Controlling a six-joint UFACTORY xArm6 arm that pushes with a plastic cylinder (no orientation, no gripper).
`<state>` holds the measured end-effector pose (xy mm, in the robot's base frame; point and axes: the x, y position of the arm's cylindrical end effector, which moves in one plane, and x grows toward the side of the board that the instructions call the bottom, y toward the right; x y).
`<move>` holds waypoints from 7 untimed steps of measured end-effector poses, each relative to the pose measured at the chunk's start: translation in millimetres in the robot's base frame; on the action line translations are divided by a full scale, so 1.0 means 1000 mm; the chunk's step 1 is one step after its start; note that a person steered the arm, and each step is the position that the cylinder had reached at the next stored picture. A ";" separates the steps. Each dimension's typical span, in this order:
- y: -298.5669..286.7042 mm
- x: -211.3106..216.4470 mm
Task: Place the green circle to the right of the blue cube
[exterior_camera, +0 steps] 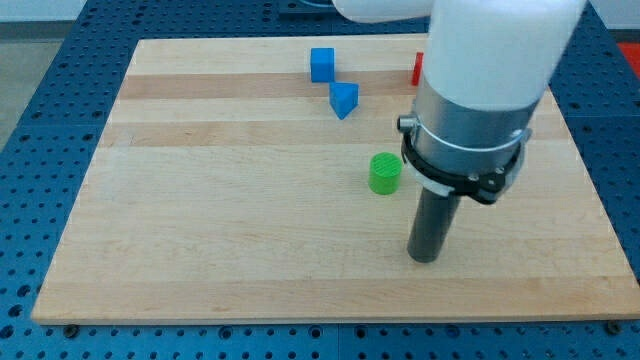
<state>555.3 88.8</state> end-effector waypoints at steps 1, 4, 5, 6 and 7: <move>-0.011 -0.029; -0.028 -0.074; -0.031 -0.118; -0.034 -0.156; -0.035 -0.159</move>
<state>396.7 53.7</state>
